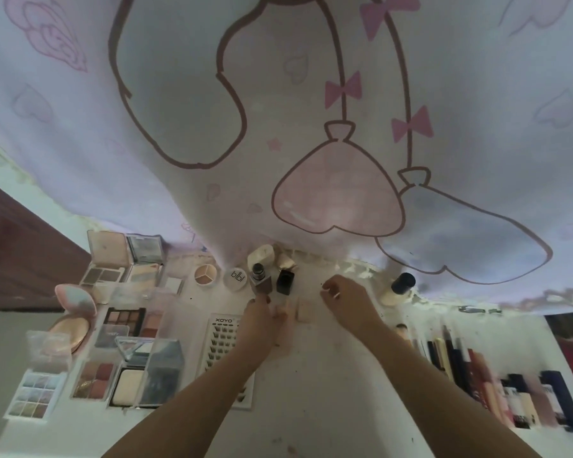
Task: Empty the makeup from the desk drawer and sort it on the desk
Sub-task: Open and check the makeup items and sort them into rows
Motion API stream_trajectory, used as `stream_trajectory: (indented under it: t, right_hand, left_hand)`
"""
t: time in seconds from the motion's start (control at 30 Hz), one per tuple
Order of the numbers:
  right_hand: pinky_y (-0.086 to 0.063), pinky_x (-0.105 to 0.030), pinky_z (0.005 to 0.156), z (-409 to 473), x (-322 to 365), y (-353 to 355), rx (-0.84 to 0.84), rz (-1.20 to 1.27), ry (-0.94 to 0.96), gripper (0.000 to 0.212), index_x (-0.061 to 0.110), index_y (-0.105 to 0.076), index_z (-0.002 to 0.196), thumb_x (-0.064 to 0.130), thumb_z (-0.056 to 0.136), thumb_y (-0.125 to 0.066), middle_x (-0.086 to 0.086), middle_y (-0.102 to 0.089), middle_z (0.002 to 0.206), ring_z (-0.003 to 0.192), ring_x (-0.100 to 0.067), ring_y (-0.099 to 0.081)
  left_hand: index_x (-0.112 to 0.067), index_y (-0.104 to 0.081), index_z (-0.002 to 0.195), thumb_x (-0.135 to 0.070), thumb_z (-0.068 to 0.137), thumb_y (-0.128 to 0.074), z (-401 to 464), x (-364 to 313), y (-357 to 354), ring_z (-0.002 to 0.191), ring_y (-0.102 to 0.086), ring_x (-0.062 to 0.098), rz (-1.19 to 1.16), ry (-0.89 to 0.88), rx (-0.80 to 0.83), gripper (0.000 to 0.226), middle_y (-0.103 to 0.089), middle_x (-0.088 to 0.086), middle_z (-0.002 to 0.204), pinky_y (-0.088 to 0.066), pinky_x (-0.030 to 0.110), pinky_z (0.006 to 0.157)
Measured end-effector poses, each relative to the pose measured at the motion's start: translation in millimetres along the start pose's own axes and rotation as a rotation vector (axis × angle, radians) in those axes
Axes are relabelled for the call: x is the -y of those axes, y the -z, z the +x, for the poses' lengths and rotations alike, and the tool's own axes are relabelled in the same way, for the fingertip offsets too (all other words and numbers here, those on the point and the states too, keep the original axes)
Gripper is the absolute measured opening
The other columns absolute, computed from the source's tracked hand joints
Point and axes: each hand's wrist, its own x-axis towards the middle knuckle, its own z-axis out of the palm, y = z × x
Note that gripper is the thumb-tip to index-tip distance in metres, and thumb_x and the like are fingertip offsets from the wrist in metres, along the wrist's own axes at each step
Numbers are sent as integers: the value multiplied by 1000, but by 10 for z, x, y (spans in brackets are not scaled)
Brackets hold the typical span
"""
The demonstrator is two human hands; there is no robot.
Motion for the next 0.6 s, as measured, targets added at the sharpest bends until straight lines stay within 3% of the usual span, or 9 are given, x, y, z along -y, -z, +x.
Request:
stream_trajectory:
  t: [0.13,0.2,0.3,0.4,0.53,0.6]
  right_hand:
    - [-47,-30,77,-100,-21,764,-267,-258,66,19,20,-61,104,25,97,-44,1,-56,104,88,-17,-60]
    - [-49,-30,78,-137,-144,984,-308,-409,67,19,20,-59,104,25,96,-43,1,-54,107,94,-19,-60]
    - [-52,-34,82,-151,-277,986,-206,-558,-21,27,17,-56,111,33,96,-41,-3,-53,111,99,-22,-59]
    - [-50,-28,73,-131,-383,872,-183,-543,-94,27,21,-57,114,35,97,-43,3,-59,104,93,-18,-62]
    - [-52,-30,72,-79,-526,786,-129,-547,-142,27,14,-51,115,33,97,-45,-2,-61,102,95,-20,-60]
    - [-49,-30,70,-94,-555,803,-83,-436,-154,30,12,-48,106,39,98,-39,-5,-60,97,88,-22,-59]
  left_hand:
    - [-22,-46,99,-32,92,-53,-169,-165,-64,85,-55,15,108,-236,-48,14,-53,-4,96,-46,29,73]
    - [-23,-49,96,-32,93,-51,-205,-377,-215,83,-51,11,153,-385,24,9,-52,-7,94,-44,24,75]
    - [-19,-54,117,-30,94,-52,-140,-743,-559,100,-53,15,112,-538,183,26,-55,0,110,-44,25,88]
    - [-18,-43,136,-25,93,-55,-32,-1076,-847,119,-48,19,67,-580,312,45,-49,5,128,-41,29,100]
    - [-20,-46,130,-20,91,-57,88,-1256,-1031,118,-50,18,-32,-566,436,41,-52,3,127,-41,27,96]
    - [-19,-51,121,-25,90,-60,104,-1230,-1031,109,-56,16,-93,-558,465,34,-59,1,118,-45,29,93]
